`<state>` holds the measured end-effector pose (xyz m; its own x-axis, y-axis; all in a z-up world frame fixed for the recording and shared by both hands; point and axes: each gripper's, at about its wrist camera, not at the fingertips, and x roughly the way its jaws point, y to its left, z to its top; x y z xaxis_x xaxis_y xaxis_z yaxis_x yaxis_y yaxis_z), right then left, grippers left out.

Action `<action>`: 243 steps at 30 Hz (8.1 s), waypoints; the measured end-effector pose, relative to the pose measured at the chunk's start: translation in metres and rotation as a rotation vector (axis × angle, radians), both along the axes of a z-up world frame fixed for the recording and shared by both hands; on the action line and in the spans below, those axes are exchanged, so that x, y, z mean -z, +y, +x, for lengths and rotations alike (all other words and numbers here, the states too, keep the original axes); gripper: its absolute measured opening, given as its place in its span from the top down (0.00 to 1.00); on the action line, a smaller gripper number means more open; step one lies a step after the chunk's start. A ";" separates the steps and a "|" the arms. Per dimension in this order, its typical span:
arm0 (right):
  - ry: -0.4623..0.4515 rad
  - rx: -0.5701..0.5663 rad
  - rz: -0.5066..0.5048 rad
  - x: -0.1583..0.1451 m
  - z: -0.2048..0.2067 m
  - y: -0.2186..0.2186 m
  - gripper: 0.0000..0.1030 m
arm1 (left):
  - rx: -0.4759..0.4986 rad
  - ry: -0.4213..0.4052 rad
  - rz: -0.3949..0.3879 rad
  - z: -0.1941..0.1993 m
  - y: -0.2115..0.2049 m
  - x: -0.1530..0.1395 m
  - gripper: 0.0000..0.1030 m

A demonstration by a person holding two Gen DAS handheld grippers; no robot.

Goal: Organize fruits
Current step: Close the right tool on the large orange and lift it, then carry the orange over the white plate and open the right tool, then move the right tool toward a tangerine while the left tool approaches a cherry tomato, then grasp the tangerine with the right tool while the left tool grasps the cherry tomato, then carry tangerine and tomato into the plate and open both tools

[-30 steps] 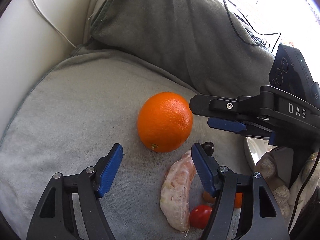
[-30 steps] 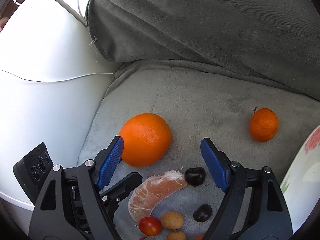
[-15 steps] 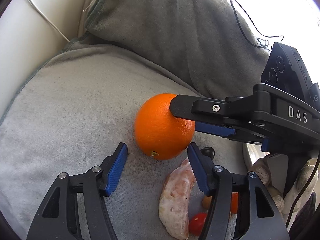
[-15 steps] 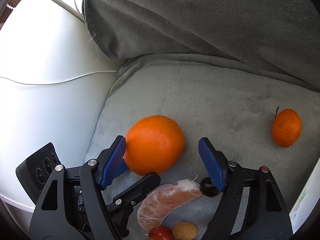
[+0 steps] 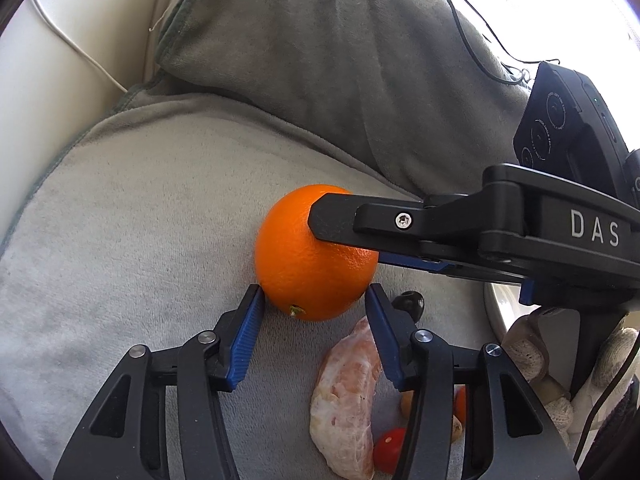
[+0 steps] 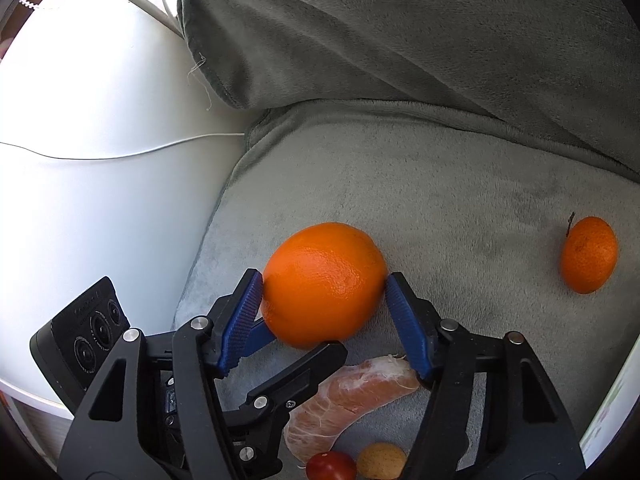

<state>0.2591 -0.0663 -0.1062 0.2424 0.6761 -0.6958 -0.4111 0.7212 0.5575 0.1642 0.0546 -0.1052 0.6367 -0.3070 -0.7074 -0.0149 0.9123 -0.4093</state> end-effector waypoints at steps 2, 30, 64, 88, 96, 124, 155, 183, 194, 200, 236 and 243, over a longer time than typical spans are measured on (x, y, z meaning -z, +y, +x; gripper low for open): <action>-0.004 0.000 0.000 -0.002 -0.003 -0.002 0.35 | 0.001 -0.002 0.003 -0.002 -0.003 -0.002 0.50; -0.097 0.066 0.031 -0.035 -0.055 -0.056 0.36 | 0.083 -0.099 0.044 -0.067 -0.089 -0.068 0.52; -0.077 0.312 0.062 -0.019 -0.097 -0.201 0.36 | 0.348 -0.093 0.046 -0.081 -0.195 -0.050 0.54; -0.259 0.392 -0.018 -0.039 -0.120 -0.234 0.35 | 0.316 -0.129 0.121 -0.096 -0.177 -0.056 0.60; -0.335 0.363 -0.016 -0.043 -0.129 -0.226 0.34 | 0.258 -0.154 0.137 -0.105 -0.139 -0.056 0.60; -0.404 0.105 -0.200 -0.020 -0.153 -0.145 0.34 | 0.134 -0.095 0.188 -0.115 -0.070 -0.032 0.61; -0.342 0.014 -0.285 0.023 -0.122 -0.096 0.36 | 0.230 -0.064 0.315 -0.092 -0.087 -0.015 0.69; -0.388 -0.013 -0.319 0.024 -0.130 -0.083 0.60 | 0.203 -0.090 0.285 -0.097 -0.085 -0.025 0.70; -0.431 0.033 -0.276 0.000 -0.144 -0.111 0.60 | 0.206 -0.132 0.268 -0.097 -0.094 -0.040 0.70; -0.441 0.081 -0.262 -0.011 -0.149 -0.134 0.60 | 0.221 -0.156 0.257 -0.092 -0.106 -0.049 0.70; -0.408 0.288 -0.302 -0.007 -0.133 -0.233 0.60 | 0.368 -0.176 0.247 -0.034 -0.206 -0.048 0.70; -0.404 0.284 -0.309 -0.005 -0.131 -0.235 0.59 | 0.374 -0.166 0.254 -0.033 -0.209 -0.047 0.70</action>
<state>0.1284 -0.3010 -0.1012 0.6719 0.3258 -0.6651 -0.3141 0.9386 0.1425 0.1315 -0.1540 -0.0582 0.6266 -0.3670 -0.6875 0.3799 0.9141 -0.1417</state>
